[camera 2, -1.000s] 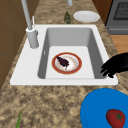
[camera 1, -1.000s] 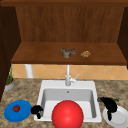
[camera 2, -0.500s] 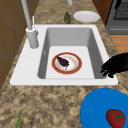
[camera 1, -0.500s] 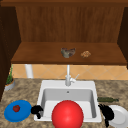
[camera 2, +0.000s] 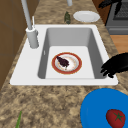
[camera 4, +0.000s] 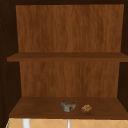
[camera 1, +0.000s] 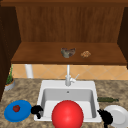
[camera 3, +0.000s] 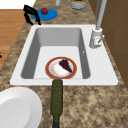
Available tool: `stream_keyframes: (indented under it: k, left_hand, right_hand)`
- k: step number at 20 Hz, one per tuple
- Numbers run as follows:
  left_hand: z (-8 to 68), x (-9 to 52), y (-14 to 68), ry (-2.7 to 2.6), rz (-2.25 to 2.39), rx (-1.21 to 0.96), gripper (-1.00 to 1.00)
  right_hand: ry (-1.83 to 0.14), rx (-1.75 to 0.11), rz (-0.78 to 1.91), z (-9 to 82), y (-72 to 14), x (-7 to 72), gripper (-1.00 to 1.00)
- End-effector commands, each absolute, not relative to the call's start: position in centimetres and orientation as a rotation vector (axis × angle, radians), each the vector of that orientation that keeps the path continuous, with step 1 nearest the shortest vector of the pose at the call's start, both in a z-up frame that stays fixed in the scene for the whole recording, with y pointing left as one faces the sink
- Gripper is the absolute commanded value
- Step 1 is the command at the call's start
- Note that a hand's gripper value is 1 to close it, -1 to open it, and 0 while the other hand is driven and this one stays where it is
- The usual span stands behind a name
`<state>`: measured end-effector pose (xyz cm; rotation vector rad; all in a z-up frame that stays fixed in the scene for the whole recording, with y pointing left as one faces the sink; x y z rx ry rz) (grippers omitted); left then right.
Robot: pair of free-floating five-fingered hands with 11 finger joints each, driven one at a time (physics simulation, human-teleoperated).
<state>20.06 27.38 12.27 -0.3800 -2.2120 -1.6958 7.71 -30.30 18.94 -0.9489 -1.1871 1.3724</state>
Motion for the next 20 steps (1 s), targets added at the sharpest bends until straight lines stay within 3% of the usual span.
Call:
stream_keyframes:
  k: [1,11,20]
  left_hand:
    - [12.3,20.1,27.4,-2.212,-1.696,-0.38,0.0]
    - [12.3,20.1,27.4,-2.212,-1.696,-0.38,0.0]
    - [12.3,20.1,27.4,-2.212,-1.696,-0.38,0.0]
  right_hand:
    - [-1.184,-0.946,1.374,18.9,-30.3,7.7,-1.0]
    - [-1.354,-1.008,1.396,19.1,-29.7,7.4,-1.0]
    - [-1.352,-1.065,1.349,19.6,-25.6,12.2,-1.0]
